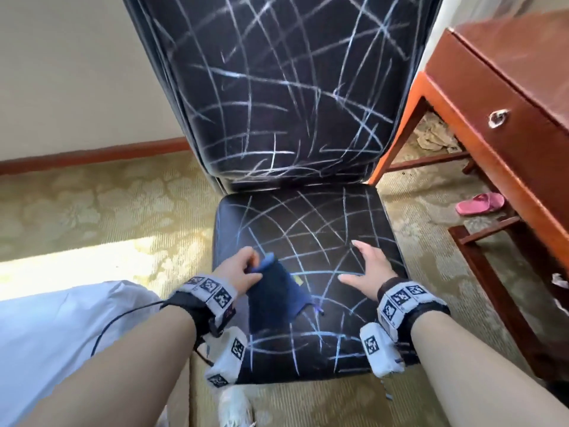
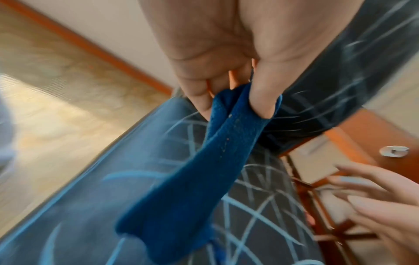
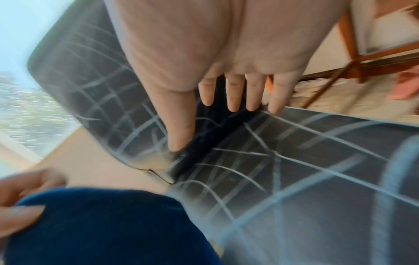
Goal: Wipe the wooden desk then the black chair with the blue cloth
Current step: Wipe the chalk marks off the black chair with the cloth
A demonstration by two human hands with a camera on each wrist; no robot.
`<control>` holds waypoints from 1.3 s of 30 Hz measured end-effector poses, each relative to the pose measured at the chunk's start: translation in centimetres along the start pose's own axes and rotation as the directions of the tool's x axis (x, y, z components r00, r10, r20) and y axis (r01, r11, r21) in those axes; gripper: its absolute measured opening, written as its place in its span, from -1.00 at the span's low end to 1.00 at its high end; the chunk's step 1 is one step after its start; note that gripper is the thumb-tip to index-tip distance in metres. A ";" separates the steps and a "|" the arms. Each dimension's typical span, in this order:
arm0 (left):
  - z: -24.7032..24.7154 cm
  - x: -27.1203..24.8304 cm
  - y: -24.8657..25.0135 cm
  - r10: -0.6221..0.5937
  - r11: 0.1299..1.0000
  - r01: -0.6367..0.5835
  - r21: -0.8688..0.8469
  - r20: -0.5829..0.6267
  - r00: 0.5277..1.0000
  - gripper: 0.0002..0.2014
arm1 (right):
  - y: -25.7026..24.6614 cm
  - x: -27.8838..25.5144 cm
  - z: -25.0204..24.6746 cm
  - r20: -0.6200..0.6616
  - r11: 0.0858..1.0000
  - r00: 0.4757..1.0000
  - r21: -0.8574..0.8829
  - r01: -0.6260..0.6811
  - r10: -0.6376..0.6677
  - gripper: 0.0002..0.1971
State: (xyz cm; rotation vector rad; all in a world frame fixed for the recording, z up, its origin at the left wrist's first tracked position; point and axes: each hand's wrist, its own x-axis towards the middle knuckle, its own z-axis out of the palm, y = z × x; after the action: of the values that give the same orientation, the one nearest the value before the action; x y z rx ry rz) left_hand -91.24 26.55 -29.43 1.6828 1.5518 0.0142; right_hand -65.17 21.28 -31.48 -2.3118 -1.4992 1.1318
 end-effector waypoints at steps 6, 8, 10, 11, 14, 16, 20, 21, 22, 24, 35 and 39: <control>-10.8 -6.0 11.8 0.429 0.870 -0.435 0.234 0.076 0.900 -0.86 | -12.8 -5.7 -8.5 0.164 0.879 0.870 -0.030 0.476 -0.466 -0.17; -14.3 -8.1 15.0 0.494 0.828 -0.483 0.285 0.037 0.869 -0.88 | -15.9 -7.6 -11.1 0.211 0.852 0.831 0.017 0.524 -0.515 -0.37; -17.3 -9.7 17.4 0.547 0.793 -0.520 0.316 0.004 0.837 -0.86 | -18.3 -9.2 -13.3 0.177 0.850 0.834 0.034 0.525 -0.522 -0.60; -19.0 -10.2 18.6 0.567 0.780 -0.530 0.333 -0.016 0.824 -0.87 | -19.4 -9.7 -14.7 0.149 0.850 0.839 0.016 0.527 -0.523 -0.67; -22.2 -10.0 20.6 0.591 0.775 -0.538 0.332 -0.080 0.802 -0.85 | -21.5 -9.9 -17.6 0.102 0.851 0.848 -0.022 0.524 -0.520 -0.64; -24.4 -8.8 21.3 0.598 0.777 -0.538 0.327 -0.113 0.794 -0.84 | -22.7 -9.4 -19.1 0.075 0.860 0.861 -0.059 0.508 -0.503 -0.68; -28.7 -4.4 22.8 0.650 0.735 -0.588 0.339 -0.105 0.752 -0.83 | -24.9 -6.3 -21.0 -0.037 0.902 0.904 0.063 0.427 -0.426 -0.69; -29.6 -2.9 23.3 0.669 0.718 -0.607 0.341 -0.096 0.737 -0.83 | -25.5 -5.4 -21.2 -0.075 0.905 0.914 0.125 0.406 -0.399 -0.69; -30.6 -1.4 23.8 0.682 0.706 -0.622 0.338 -0.088 0.726 -0.83 | -26.4 -4.4 -21.5 -0.116 0.904 0.923 0.188 0.384 -0.367 -0.70; -32.7 1.4 24.8 0.699 0.697 -0.651 0.302 -0.083 0.710 -0.85 | -28.0 -2.7 -22.2 -0.194 0.876 0.935 0.335 0.348 -0.297 -0.74; -45.1 10.1 23.2 0.518 0.714 -0.308 0.629 -0.179 0.836 -0.31 | -31.4 1.1 -25.7 -0.526 0.600 0.799 0.751 0.275 0.292 -0.56; -45.4 11.8 22.1 0.495 0.703 -0.345 0.622 -0.081 0.865 -0.26 | -32.8 1.9 -26.1 -0.605 0.535 0.739 0.746 0.397 0.295 -0.54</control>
State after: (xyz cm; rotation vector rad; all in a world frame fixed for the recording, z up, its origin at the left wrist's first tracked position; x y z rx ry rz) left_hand -93.84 63.46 6.90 2.6127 1.3730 -0.0277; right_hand -70.79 45.30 2.39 -1.6008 -0.4900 0.6024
